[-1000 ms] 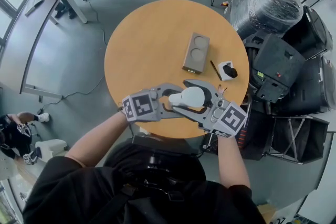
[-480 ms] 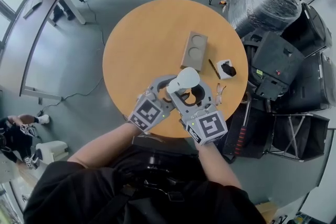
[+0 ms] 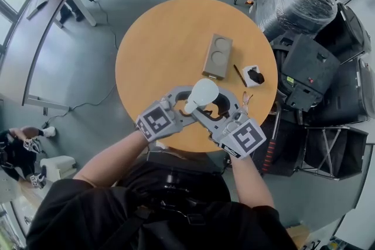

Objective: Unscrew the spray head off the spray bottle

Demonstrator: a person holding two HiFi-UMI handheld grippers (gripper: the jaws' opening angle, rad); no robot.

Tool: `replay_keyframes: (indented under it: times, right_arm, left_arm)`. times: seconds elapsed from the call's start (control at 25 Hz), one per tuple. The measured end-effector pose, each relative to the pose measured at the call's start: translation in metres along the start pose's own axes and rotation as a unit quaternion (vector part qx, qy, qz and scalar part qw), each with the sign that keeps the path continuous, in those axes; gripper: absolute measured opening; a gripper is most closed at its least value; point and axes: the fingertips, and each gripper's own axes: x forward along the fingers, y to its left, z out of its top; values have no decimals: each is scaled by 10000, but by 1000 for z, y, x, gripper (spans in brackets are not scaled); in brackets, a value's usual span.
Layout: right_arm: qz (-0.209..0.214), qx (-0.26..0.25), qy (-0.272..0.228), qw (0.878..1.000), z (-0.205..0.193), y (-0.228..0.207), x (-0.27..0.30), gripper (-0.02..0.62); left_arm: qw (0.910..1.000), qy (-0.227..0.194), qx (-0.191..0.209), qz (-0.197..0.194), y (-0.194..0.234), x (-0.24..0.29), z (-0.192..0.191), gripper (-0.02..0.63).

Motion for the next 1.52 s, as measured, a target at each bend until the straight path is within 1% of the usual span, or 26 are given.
replay_keyframes:
  times: [0.08,0.16,0.2,0.24,0.28,0.36,0.4,0.44,0.52,0.64,0.72,0.8,0.92,0.96,1.0,1.04,1.08,1.2,1.28,1.36,1.44,1.52]
  right_arm:
    - [604,54,16,9982,3,13,-5,236]
    - [1162,124,54,9931,4,27,-12,236]
    - [1327,129,62,9911,4,31,-14,238]
    - [1380,106,67,9903,3,32,-16,241]
    - [1336,65,84,9910,1,29,-15,245]
    - [1143,0,199,9932,-5,23,-13,267]
    - [1064,-12,268,9940,-9,21,-12,324]
    - [990,2,307,9946,-12,19,-11,359]
    - [772,77,279,9966,-14,15,-10,382]
    - [106,54,223,9997,-14,2,-7,388]
    - [-364,56,211,9991,-12,-7,-1,388]
    - [-694,167,177,9973,-11,-12,6,387]
    - [-1121,236,134,9933,-9,-22,12,387]
    - [-1264,223,132,9916,-9,-25,12,379]
    - [-1384,208,133,9901,-8,-28,12,337]
    - [-1442,204,132,9892,-7,-30,12,302]
    - [-1416,213,129,9896,-7,-30,13,302]
    - [-995,248,107,9947,-7,-24,14,278]
    - [-606,250,53,9978,-4,-18,12,258]
    - [-120,301,-2,9995,-1,-11,9,249]
    - [396,326,-40,9987,3,-1,5,239]
    - [855,178,-60,9962,8,10,1,229]
  left_arm:
    - [9987,-31,63,-504,-15,-4,3,301]
    - [9948,-41,110,-1010,-30,-7,4,301]
    - [9929,-38,121,-1187,-35,-8,4,301]
    - [9920,-26,133,-1258,-37,-9,4,302]
    - [9924,-11,143,-1223,-36,-8,3,301]
    - [9951,-27,89,-982,-27,-6,3,304]
    - [9964,-71,-11,-840,-22,-5,3,304]
    - [9975,-123,-143,-684,-16,-4,3,304]
    - [9988,-170,-371,-262,-2,-3,0,304]
    - [9973,-42,-504,535,23,-2,-13,304]
    - [9944,75,-510,926,34,-3,-19,304]
    - [9918,171,-429,1188,40,-2,-23,304]
    - [9887,278,-255,1449,42,4,-26,304]
    - [9881,289,-240,1494,42,6,-27,305]
    - [9879,281,-258,1503,41,7,-27,305]
    - [9882,259,-299,1481,40,8,-27,305]
    - [9888,230,-344,1436,40,9,-27,305]
    - [9926,121,-361,1157,36,5,-27,304]
    - [9965,29,-287,787,30,3,-25,304]
    - [9992,-62,-208,324,21,-1,-21,304]
    - [9997,-119,-127,-150,10,-6,-17,304]
    - [9980,-149,-38,-607,-1,-11,-12,304]
